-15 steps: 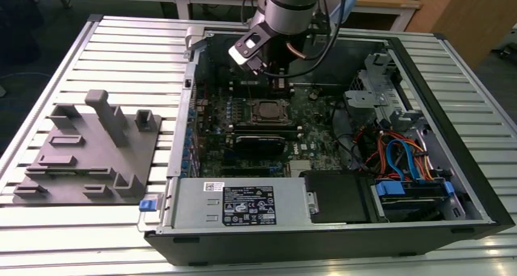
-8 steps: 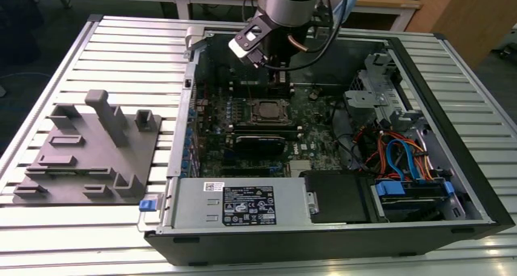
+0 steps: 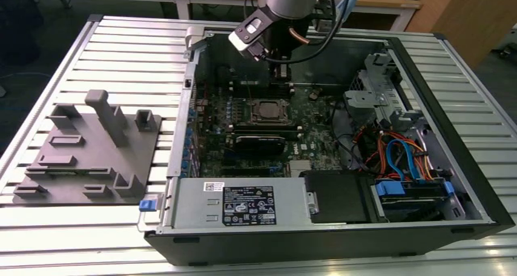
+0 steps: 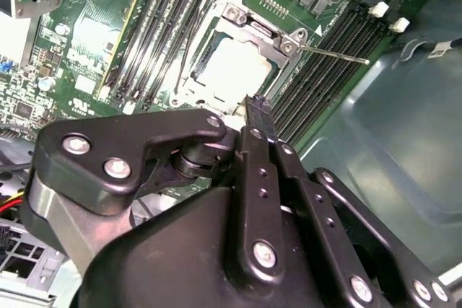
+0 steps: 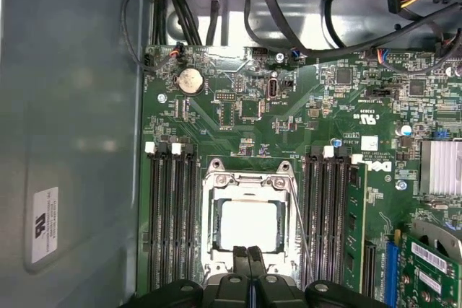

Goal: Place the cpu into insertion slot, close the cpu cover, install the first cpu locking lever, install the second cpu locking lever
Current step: 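Install the first cpu locking lever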

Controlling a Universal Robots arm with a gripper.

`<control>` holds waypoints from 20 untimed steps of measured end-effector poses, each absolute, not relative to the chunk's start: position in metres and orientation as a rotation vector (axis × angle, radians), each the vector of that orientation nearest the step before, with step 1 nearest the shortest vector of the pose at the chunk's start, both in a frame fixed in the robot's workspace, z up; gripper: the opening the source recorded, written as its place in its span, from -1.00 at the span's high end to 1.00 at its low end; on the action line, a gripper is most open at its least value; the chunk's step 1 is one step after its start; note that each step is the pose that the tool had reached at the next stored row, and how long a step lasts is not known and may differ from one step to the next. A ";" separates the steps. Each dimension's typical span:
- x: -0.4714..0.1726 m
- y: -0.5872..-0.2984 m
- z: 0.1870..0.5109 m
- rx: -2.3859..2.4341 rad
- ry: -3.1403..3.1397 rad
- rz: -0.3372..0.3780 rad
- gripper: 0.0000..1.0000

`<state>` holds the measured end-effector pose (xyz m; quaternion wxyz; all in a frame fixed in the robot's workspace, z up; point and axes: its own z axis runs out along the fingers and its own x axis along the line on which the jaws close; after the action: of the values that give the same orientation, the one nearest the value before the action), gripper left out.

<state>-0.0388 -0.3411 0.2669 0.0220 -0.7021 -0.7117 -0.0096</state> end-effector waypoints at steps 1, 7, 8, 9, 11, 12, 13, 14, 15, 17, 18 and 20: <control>-0.039 -0.341 0.267 -2.175 -2.205 -0.030 0.77; -0.039 -0.341 0.267 -2.175 -2.205 -0.030 0.77; -0.039 -0.341 0.267 -2.175 -2.205 -0.030 0.77; -0.039 -0.341 0.267 -2.175 -2.205 -0.030 0.77; -0.039 -0.341 0.267 -2.170 -2.210 -0.030 0.77; -0.039 -0.341 0.267 -2.165 -2.215 -0.030 0.77; -0.039 -0.341 0.267 -2.158 -2.222 -0.029 0.77; -0.039 -0.341 0.267 -2.149 -2.230 -0.029 0.77; -0.039 -0.341 0.267 -2.139 -2.240 -0.029 0.77; -0.039 -0.341 0.267 -2.111 -2.266 -0.028 0.77; -0.039 -0.341 0.267 -2.096 -2.279 -0.027 0.77; -0.039 -0.341 0.267 -2.063 -2.309 -0.027 0.77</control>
<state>-0.0388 -0.3411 0.2671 0.0225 -0.6661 -0.7455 -0.0086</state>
